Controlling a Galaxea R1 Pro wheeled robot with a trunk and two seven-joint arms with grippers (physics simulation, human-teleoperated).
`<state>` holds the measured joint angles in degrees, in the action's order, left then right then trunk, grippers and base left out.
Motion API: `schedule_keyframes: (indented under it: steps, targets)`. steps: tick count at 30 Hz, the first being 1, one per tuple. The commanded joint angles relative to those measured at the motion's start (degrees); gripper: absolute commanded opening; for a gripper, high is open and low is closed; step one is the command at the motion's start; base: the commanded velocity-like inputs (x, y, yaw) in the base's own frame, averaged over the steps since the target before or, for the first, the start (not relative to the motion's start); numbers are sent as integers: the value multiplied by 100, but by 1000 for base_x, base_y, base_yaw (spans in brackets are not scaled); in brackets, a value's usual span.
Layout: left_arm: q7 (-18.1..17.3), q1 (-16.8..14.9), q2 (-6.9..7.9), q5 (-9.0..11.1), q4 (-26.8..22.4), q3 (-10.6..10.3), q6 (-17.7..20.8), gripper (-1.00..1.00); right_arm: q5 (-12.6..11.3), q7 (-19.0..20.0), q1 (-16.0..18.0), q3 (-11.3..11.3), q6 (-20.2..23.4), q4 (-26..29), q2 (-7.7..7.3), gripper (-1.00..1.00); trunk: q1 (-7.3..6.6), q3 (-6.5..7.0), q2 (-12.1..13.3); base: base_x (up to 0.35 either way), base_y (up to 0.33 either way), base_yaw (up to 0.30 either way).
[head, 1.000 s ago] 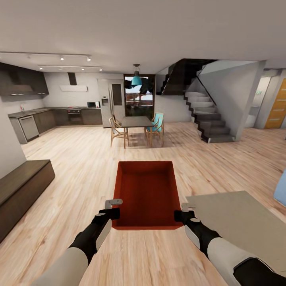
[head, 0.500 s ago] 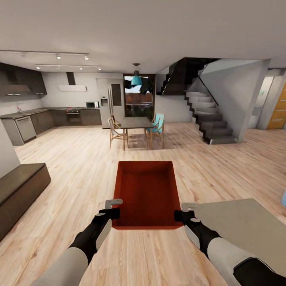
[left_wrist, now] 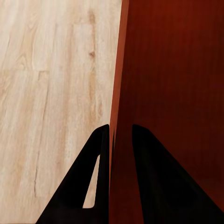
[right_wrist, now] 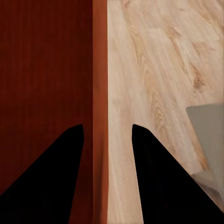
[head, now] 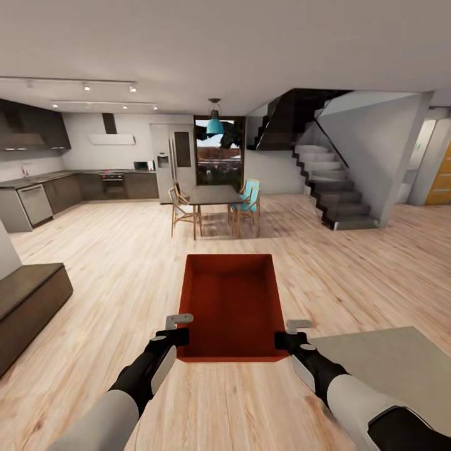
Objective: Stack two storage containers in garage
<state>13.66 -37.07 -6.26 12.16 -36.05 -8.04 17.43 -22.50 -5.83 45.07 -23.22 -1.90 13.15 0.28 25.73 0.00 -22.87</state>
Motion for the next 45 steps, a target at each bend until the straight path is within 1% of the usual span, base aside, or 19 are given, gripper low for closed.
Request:
schedule_keyframes:
  steps: [1,45]
  targets:
    - [93,-2,10,-152,-25,233,50,-100,-114,91,2,54,-15,3,-2,-100,5,-2,-4,322,0,0]
    - [93,-2,7,-152,-43,233,50,-100,-114,93,3,54,-20,3,-2,-100,5,-2,-4,322,0,0]
